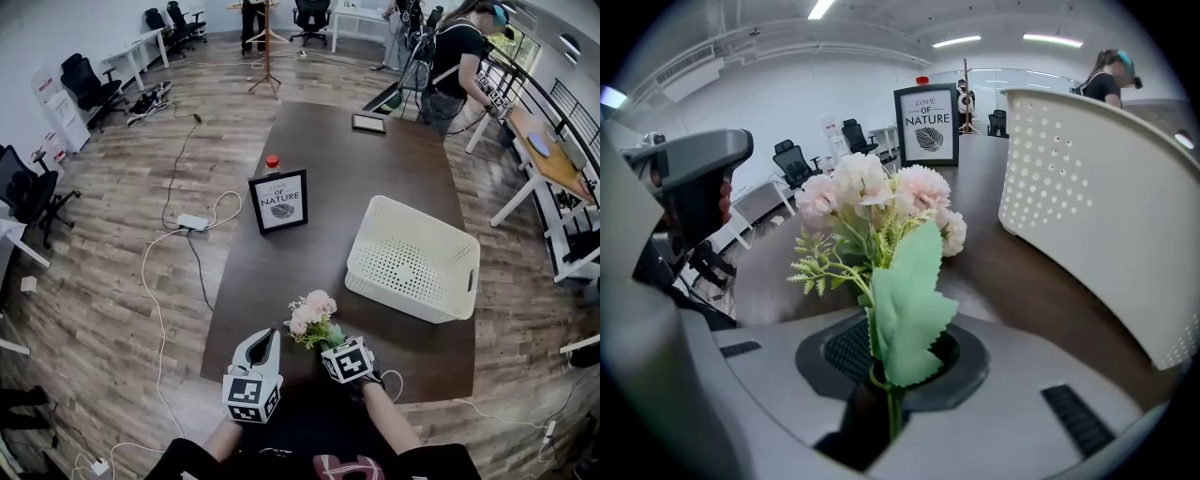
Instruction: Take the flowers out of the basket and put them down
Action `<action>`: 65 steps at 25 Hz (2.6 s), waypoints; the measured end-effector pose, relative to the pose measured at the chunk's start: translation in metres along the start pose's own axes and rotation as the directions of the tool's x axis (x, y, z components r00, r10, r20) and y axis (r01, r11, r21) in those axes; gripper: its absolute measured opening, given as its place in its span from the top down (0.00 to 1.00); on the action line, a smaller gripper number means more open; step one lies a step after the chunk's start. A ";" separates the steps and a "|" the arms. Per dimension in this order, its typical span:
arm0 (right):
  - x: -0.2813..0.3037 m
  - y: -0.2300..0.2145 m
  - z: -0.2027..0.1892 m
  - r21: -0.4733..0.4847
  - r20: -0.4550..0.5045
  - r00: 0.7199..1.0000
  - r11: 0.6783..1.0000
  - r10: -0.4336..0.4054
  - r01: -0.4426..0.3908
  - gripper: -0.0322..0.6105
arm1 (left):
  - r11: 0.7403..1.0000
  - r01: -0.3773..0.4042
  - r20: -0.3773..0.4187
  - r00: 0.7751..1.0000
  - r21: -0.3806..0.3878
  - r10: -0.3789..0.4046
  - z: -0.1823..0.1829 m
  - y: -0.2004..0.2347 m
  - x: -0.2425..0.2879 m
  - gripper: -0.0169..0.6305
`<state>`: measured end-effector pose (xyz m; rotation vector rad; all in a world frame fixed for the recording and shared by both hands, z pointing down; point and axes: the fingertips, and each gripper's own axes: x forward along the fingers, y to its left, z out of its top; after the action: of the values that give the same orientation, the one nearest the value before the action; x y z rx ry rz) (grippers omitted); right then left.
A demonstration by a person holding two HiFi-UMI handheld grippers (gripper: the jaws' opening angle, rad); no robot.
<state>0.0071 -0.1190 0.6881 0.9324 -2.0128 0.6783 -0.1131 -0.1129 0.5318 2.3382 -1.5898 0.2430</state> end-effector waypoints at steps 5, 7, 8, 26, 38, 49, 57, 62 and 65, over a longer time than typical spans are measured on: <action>0.001 0.003 0.000 0.046 0.030 0.999 0.998 0.043 -0.045 0.77 | 1.000 0.010 -0.002 1.000 0.003 -0.010 0.000 0.001 0.003 0.96; 0.001 0.006 0.001 0.059 0.026 0.998 0.996 0.059 -0.060 0.73 | 1.000 0.014 -0.003 1.000 0.004 -0.014 0.000 0.001 0.003 0.96; 0.000 0.007 0.001 0.069 0.025 0.998 0.995 0.064 -0.066 0.71 | 1.000 0.016 -0.003 1.000 0.004 -0.016 -0.001 0.001 0.002 0.96; -0.017 0.006 0.016 0.179 0.146 0.987 0.980 0.066 -0.092 0.43 | 1.000 0.028 -0.001 1.000 0.004 -0.028 -0.002 0.004 -0.005 0.96; -0.057 0.005 0.038 0.237 0.320 0.947 0.968 0.003 -0.084 0.36 | 0.998 0.060 0.010 0.998 0.012 -0.060 0.000 0.002 -0.002 0.96; -0.090 0.019 0.058 0.222 0.422 0.906 0.971 -0.015 -0.087 0.36 | 0.997 0.077 0.021 0.997 0.013 -0.077 -0.001 0.000 -0.008 0.96; -0.108 0.027 0.059 0.227 0.463 0.886 0.971 -0.036 -0.080 0.36 | 0.995 0.101 0.026 0.995 0.016 -0.101 0.000 -0.003 -0.013 0.96; -0.114 0.034 0.058 0.190 0.468 0.882 0.981 -0.047 -0.049 0.36 | 0.994 0.110 0.026 0.994 0.006 -0.110 -0.003 -0.003 -0.013 0.96; -0.122 0.037 0.058 0.198 0.491 0.869 0.979 -0.061 -0.043 0.37 | 0.993 0.116 0.022 0.993 0.005 -0.117 -0.005 -0.003 -0.014 0.96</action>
<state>0.0024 -0.0936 0.5506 1.3463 -2.4158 0.6984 -0.1154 -0.0980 0.5314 2.4347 -1.4575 0.1944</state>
